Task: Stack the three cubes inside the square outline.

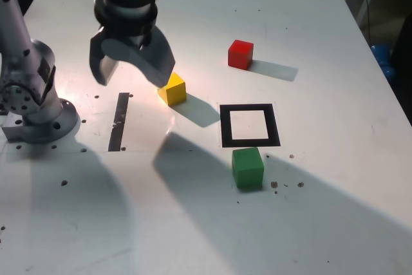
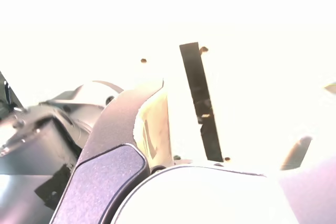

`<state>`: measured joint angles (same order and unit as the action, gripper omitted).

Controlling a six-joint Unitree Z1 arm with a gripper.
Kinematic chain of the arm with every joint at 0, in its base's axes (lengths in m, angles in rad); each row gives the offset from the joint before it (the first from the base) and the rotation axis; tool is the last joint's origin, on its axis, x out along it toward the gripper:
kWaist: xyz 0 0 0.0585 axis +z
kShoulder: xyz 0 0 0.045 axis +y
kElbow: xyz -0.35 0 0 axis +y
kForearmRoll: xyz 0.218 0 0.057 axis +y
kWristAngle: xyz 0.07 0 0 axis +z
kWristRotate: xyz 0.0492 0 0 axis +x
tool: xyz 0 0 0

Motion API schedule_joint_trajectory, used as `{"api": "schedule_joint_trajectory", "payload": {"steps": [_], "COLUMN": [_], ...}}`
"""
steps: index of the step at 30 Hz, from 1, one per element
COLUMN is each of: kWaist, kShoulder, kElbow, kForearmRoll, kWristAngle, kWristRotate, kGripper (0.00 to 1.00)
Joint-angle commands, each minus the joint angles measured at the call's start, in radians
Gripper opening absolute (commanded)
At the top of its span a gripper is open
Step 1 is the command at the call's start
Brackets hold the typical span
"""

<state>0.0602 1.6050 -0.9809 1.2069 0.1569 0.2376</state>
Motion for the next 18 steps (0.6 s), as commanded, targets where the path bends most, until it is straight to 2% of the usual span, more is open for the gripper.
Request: {"api": "schedule_joint_trajectory", "payload": {"steps": [1,8,18], "kWaist": [0.035,0.160,0.234], "kShoulder": [0.007,0.077,0.238], "kElbow": [-0.039,-0.200,-0.395], "kForearmRoll": [0.022,0.077,0.087], "kWristAngle": [0.016,0.061,0.079], "kWristRotate": [0.044,0.225,0.374], "kGripper": [0.99,0.99,0.99]}}
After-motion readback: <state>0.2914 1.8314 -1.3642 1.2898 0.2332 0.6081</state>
